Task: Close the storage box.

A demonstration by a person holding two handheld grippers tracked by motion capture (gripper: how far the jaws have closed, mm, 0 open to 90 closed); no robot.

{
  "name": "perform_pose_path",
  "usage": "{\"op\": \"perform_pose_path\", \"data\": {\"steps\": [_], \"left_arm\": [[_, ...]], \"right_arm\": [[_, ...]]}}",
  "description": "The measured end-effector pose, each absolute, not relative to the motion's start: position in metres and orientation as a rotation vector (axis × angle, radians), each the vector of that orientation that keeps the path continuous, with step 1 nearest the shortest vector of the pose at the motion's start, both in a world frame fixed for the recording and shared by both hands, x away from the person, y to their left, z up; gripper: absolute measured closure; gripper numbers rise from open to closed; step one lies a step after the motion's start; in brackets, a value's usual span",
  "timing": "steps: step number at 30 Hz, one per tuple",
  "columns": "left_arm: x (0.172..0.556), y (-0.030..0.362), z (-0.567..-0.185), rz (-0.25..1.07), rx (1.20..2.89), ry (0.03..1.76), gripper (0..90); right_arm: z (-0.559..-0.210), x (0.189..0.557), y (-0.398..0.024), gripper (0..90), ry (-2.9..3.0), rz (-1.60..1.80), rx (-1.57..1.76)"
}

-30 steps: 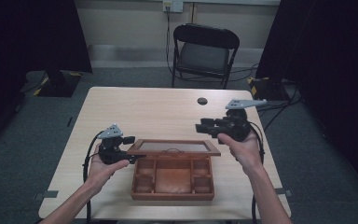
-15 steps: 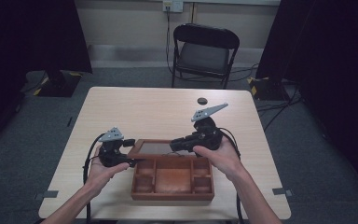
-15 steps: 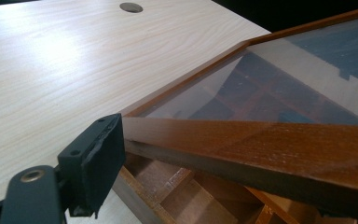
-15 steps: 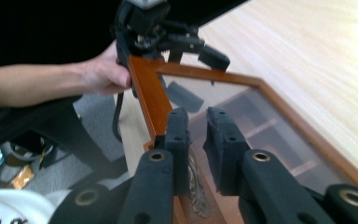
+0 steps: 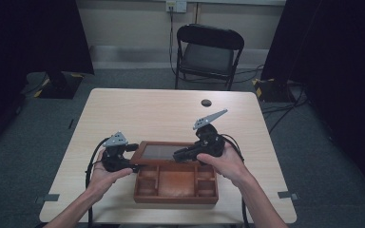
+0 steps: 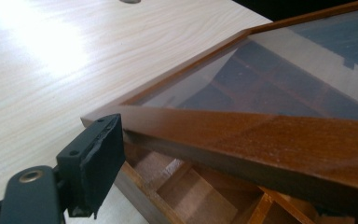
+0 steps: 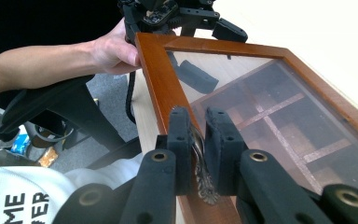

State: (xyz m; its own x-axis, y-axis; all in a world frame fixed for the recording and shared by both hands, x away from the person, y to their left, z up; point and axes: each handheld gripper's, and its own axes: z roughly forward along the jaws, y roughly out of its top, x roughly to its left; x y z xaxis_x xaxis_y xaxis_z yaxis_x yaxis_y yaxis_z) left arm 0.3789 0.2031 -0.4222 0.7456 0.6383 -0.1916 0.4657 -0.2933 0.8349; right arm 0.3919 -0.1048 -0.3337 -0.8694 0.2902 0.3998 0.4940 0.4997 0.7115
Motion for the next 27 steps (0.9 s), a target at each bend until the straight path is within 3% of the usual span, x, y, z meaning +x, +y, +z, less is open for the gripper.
{"op": "perform_pose_path", "data": {"steps": [27], "left_arm": [[0.394, 0.247, -0.433, 0.202, 1.967, 0.96, 21.8]], "right_arm": [[-0.34, 0.386, -0.105, 82.2, -2.541, -1.239, -0.635]]}}
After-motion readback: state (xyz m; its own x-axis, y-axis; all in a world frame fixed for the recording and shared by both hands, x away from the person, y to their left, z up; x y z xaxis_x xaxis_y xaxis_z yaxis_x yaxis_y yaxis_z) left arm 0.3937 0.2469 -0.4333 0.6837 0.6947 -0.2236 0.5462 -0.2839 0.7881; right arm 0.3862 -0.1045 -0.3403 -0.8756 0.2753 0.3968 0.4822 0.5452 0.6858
